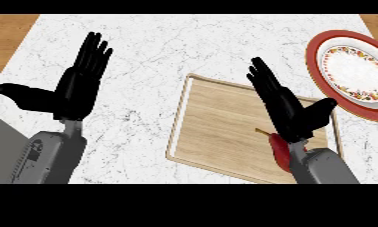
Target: Pick the pear from the tray and place it in the plate
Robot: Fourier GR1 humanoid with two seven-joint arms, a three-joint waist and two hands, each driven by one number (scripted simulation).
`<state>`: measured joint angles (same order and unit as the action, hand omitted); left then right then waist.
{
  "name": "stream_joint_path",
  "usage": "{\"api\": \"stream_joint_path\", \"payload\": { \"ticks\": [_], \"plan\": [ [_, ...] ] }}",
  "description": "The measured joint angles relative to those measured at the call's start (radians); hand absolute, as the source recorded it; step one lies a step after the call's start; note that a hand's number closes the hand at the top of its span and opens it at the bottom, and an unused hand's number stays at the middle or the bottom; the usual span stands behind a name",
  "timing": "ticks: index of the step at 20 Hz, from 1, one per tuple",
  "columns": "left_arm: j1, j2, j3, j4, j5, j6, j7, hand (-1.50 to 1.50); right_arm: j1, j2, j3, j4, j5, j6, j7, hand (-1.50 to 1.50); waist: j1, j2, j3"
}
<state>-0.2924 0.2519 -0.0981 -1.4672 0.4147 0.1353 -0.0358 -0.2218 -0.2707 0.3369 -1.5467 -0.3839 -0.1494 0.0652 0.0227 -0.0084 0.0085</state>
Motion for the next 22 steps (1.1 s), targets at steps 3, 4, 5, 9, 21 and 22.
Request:
{"api": "stream_joint_path", "payload": {
  "ticks": [3, 4, 5, 9, 21, 22],
  "plan": [
    [0.016, 0.018, -0.007, -0.004, -0.03, 0.018, 0.027, 0.0, -0.048, -0.035, 0.008, 0.005, -0.063, 0.161, -0.004, 1.5, 0.004, 0.006, -0.002],
    [0.017, 0.014, -0.016, -0.001, -0.041, 0.024, 0.035, 0.0, -0.069, -0.046, 0.022, 0.0, -0.085, 0.227, -0.007, 1.5, 0.011, 0.009, 0.0],
    [0.015, 0.014, -0.03, -0.006, -0.058, 0.031, 0.048, 0.0, -0.092, -0.057, 0.037, -0.007, -0.106, 0.293, -0.008, 1.5, 0.023, 0.011, 0.007],
    [0.008, 0.018, -0.064, 0.014, -0.102, 0.049, 0.102, 0.0, -0.207, -0.17, 0.035, -0.048, -0.015, 0.448, -0.112, -1.5, 0.037, 0.001, 0.012],
    [0.001, 0.017, -0.092, 0.097, -0.172, 0.074, 0.177, 0.0, -0.218, -0.374, -0.013, 0.206, 0.13, 0.854, -0.551, -1.5, 0.026, 0.028, -0.001],
    [0.004, 0.014, -0.092, 0.102, -0.175, 0.074, 0.172, 0.0, -0.225, -0.393, -0.008, 0.212, 0.16, 0.85, -0.572, -1.5, 0.026, 0.028, -0.002]
  ]
}}
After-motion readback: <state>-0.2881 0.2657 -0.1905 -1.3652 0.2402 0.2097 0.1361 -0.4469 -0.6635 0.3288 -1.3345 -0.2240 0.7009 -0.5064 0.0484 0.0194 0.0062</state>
